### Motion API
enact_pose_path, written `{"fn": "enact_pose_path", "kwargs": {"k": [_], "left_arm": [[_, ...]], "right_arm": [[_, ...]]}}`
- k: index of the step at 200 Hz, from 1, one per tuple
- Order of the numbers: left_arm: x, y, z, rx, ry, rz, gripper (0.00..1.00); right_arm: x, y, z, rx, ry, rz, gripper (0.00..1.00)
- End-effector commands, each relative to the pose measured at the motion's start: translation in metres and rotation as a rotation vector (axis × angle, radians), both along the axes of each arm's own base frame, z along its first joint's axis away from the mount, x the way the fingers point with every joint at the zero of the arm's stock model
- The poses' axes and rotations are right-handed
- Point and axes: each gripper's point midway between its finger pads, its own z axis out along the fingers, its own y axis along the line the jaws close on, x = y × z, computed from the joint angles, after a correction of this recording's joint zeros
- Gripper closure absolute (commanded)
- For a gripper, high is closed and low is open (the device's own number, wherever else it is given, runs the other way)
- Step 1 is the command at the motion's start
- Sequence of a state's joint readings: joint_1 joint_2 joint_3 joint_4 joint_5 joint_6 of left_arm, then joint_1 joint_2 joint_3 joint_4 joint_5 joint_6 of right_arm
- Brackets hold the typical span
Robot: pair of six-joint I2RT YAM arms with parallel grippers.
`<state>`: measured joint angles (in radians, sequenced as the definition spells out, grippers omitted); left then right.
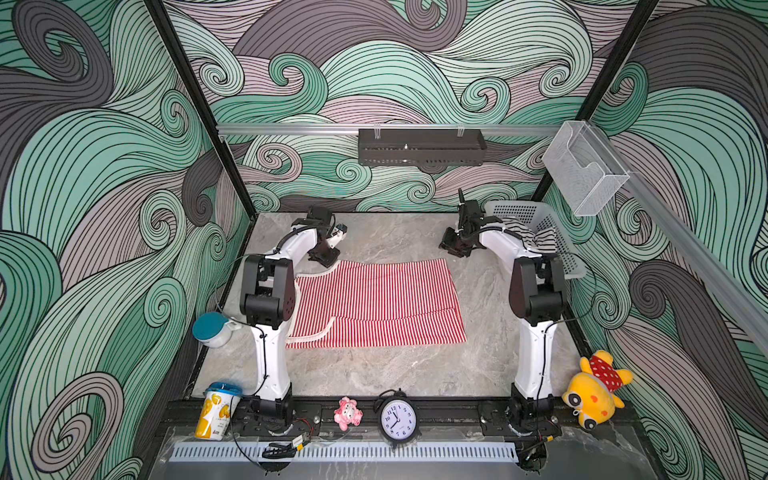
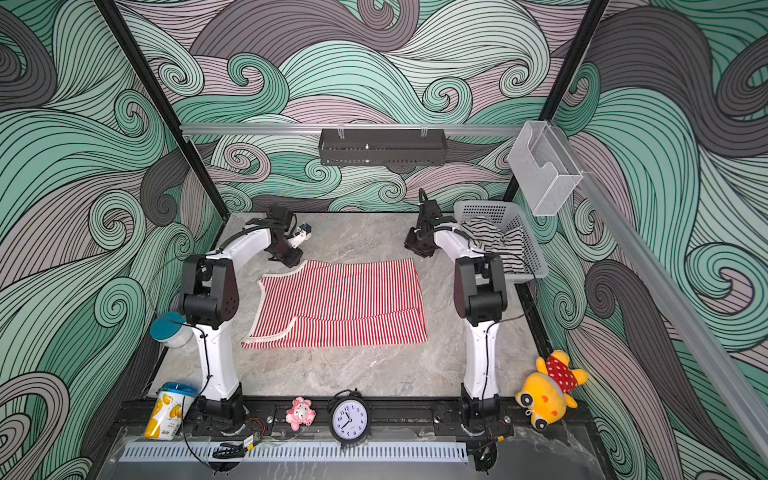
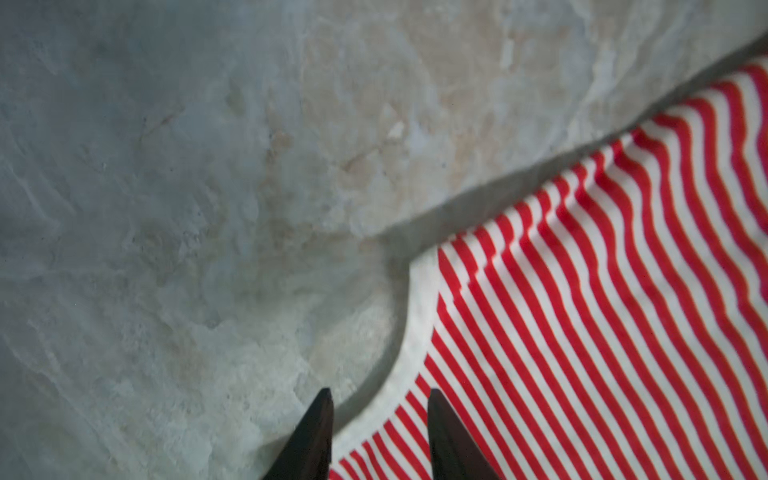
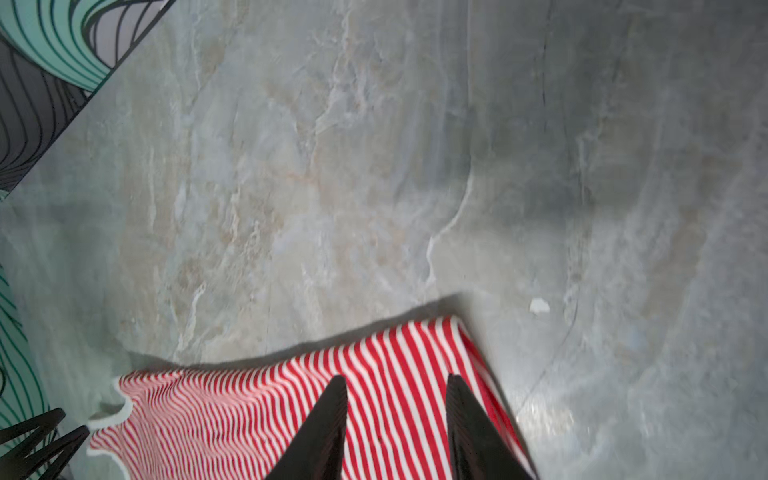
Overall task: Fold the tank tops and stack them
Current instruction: 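Release and move both grippers to the far corners of the folded top, then grasp the far folded edge corners with both grippers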
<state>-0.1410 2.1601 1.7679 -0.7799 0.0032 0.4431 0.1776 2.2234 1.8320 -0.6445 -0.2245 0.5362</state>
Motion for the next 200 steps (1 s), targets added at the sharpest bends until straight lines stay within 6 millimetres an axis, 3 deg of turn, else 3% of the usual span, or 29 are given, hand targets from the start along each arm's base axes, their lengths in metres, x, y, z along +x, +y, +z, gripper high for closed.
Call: {"fn": "enact_pose_path", "kwargs": {"k": [1,31,80,118,162,200], "left_arm": [[0.008,-0.007,-0.006,-0.062,0.049,0.044,0.60],[0.014,-0.018,-0.009,-0.124,0.064,0.060,0.60],[0.013,-0.022,-0.009,-0.158,0.069,0.083,0.60],[0.013,-0.024,-0.011,-0.171,0.073,0.093,0.60],[0.014,-0.028,-0.008,-0.201,0.070,0.112,0.60],[0.012,-0.032,-0.013,-0.223,0.098,0.113,0.59]], "right_arm": [[-0.003,-0.004,-0.012,0.000,0.074,0.025,0.60],[0.003,-0.002,-0.025,0.008,0.099,0.041,0.61],[-0.013,-0.004,-0.043,-0.019,0.146,0.054,0.63],[-0.013,-0.007,-0.051,-0.032,0.152,0.053,0.67],[-0.006,-0.006,-0.055,-0.025,0.148,0.060,0.82],[-0.004,-0.003,-0.046,-0.014,0.121,0.080,0.95]]}}
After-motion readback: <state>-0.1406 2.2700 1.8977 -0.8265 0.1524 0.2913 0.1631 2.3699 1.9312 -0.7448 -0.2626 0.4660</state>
